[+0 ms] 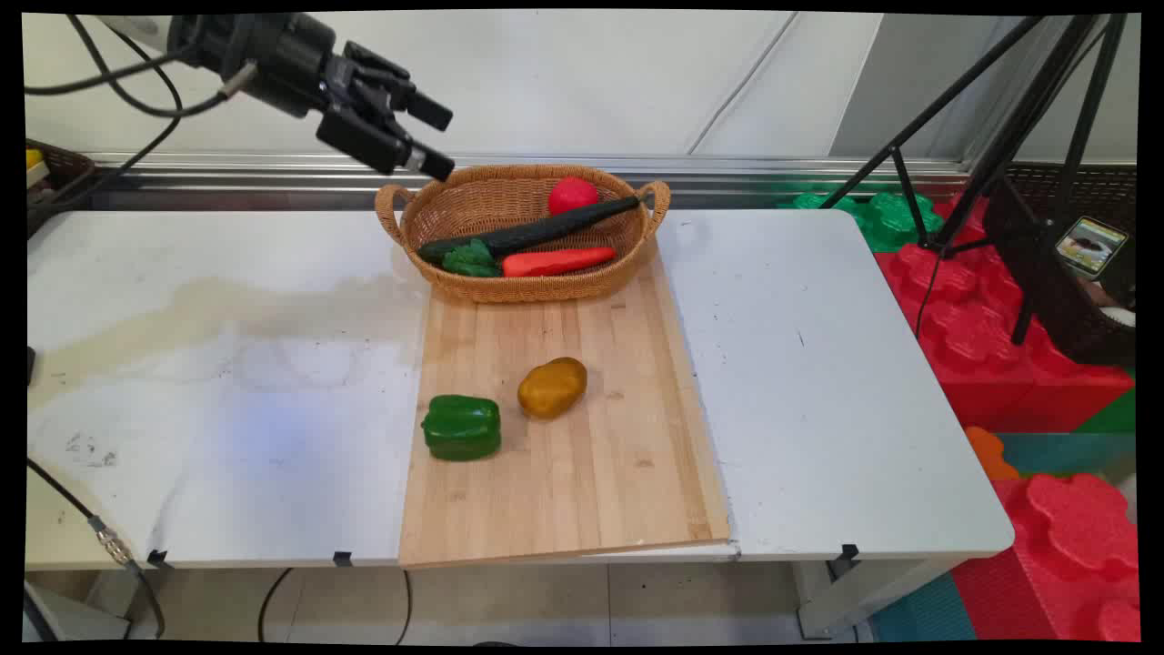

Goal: Pick up the potato from the cutting board

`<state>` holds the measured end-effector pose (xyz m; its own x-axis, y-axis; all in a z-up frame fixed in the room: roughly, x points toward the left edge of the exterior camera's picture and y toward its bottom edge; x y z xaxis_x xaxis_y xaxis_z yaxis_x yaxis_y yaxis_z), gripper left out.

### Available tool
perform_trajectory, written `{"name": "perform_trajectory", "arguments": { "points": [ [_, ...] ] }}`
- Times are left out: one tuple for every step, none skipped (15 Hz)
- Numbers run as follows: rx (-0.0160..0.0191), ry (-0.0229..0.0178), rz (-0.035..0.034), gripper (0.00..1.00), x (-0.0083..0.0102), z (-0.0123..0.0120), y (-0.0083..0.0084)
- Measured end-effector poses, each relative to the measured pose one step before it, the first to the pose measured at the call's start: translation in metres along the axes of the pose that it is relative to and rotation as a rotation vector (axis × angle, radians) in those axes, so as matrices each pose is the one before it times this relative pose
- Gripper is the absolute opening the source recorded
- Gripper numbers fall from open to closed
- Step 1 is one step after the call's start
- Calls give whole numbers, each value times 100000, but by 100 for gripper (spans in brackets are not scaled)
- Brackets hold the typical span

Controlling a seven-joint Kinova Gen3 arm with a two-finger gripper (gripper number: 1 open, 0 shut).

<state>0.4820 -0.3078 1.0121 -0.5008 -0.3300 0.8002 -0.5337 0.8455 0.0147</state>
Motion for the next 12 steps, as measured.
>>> {"name": "perform_trajectory", "arguments": {
  "points": [
    [-806,-1681,830,100,-239,456,201],
    [-848,-1716,867,100,-243,591,199],
    [-765,-1346,864,100,-151,621,168],
    [-515,-882,535,100,-74,451,78],
    [-624,-1260,967,100,-102,722,137],
    [-444,-874,575,100,-63,492,87],
    [-605,-1281,938,100,-86,804,126],
    [-689,-1469,957,100,-88,952,129],
    [-398,-911,546,100,-56,588,85],
    [-660,-1507,816,100,-95,1019,150],
    [-629,-1361,544,100,-82,914,140],
    [-450,-882,207,100,-55,626,99]
  ]
}}
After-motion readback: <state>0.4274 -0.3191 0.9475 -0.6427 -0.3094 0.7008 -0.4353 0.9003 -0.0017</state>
